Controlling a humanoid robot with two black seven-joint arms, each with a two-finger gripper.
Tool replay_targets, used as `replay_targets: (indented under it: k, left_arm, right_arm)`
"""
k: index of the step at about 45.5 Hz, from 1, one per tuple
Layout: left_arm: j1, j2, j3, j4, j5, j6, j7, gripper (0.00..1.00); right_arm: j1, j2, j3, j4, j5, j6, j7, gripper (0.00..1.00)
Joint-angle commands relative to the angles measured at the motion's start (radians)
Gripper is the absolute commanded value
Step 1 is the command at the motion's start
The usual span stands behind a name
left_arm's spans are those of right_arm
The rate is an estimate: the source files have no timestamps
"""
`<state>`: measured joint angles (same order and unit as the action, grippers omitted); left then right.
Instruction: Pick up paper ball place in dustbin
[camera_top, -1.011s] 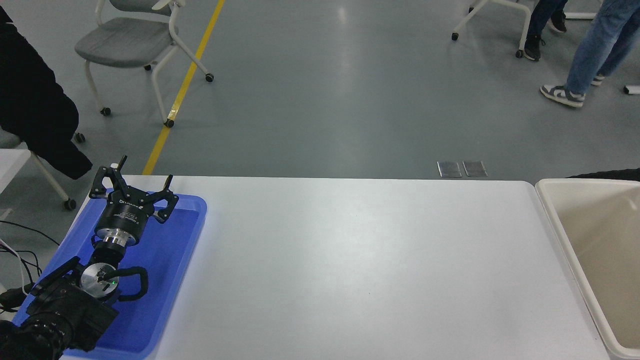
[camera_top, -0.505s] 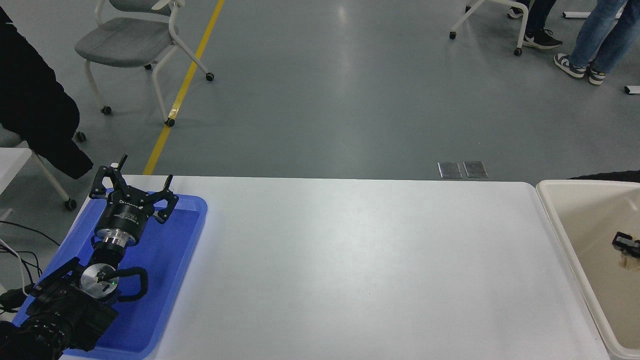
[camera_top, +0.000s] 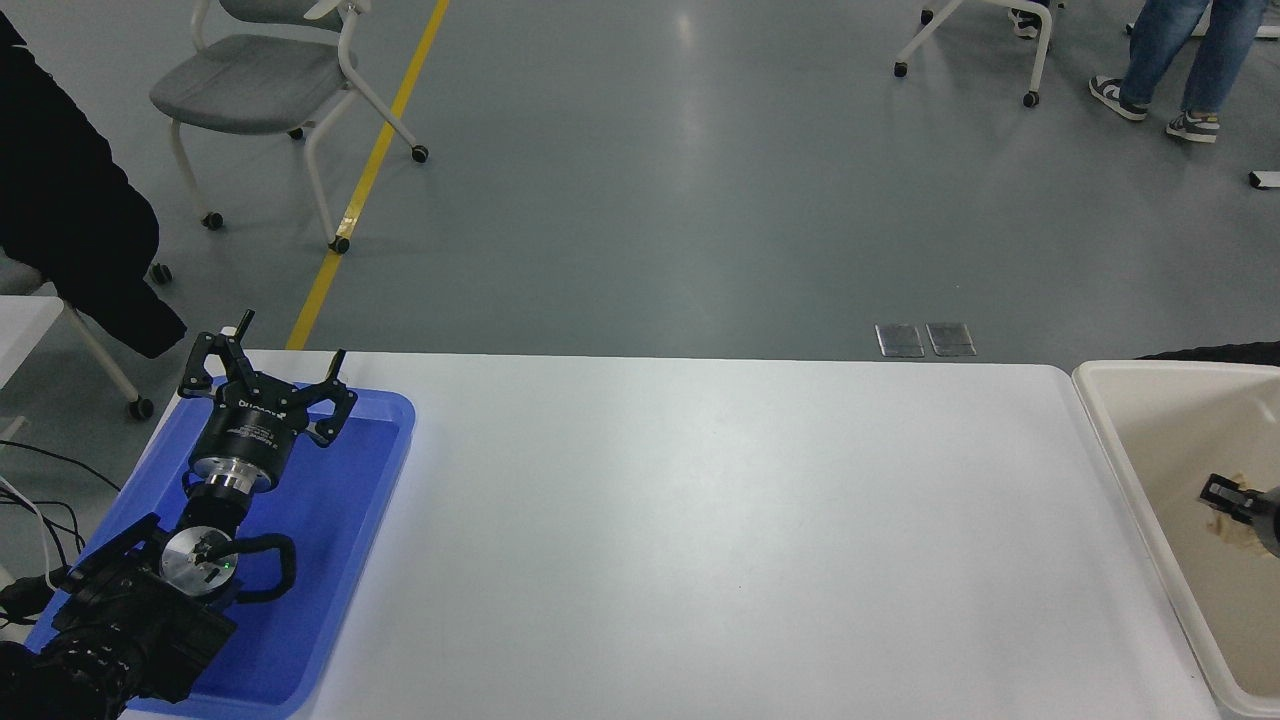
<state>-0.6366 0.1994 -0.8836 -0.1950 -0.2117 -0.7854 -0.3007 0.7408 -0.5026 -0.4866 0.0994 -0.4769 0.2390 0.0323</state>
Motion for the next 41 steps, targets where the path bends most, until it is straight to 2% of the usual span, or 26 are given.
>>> replay_targets:
  k: [1,6,12,20,25,28,31,37,41]
  left_arm:
    - [0.000,0.000,0.000,-0.003,0.000,0.000,0.000,1.00]
    - [0.000,0.000,0.000,0.000,0.000,0.000,0.000,1.00]
    - [0.000,0.000,0.000,0.000,0.000,0.000,0.000,1.00]
    - [0.000,0.000,0.000,0.000,0.000,0.000,-0.002,1.00]
    - [0.000,0.000,0.000,0.000,0.000,0.000,-0.002,1.00]
    - [0.000,0.000,0.000,0.000,0.000,0.000,0.000,1.00]
    - [0.000,0.000,0.000,0.000,0.000,0.000,0.000,1.00]
    - [0.000,0.000,0.000,0.000,0.000,0.000,0.000,1.00]
    - [0.000,0.000,0.000,0.000,0.000,0.000,0.000,1.00]
  right_arm:
    - [0.003,-0.001,0.006,0.003,0.003,-0.013,0.003,1.00]
    - [0.028,0.004,0.077,0.011,0.004,-0.038,0.008,1.00]
    - [0.084,0.001,0.316,0.032,0.004,-0.040,0.006,1.00]
    - [0.056,-0.114,0.857,0.336,0.011,-0.033,0.008,1.00]
    - [-0.078,-0.110,1.155,0.558,0.012,-0.038,0.006,1.00]
    - [-0.109,-0.073,1.238,0.634,0.021,-0.037,0.006,1.00]
    - [-0.120,-0.016,1.289,0.664,0.102,-0.029,0.006,1.00]
    - [-0.124,0.111,1.306,0.671,0.386,0.017,0.008,1.00]
    - [-0.118,0.197,1.316,0.665,0.507,0.049,0.009,1.00]
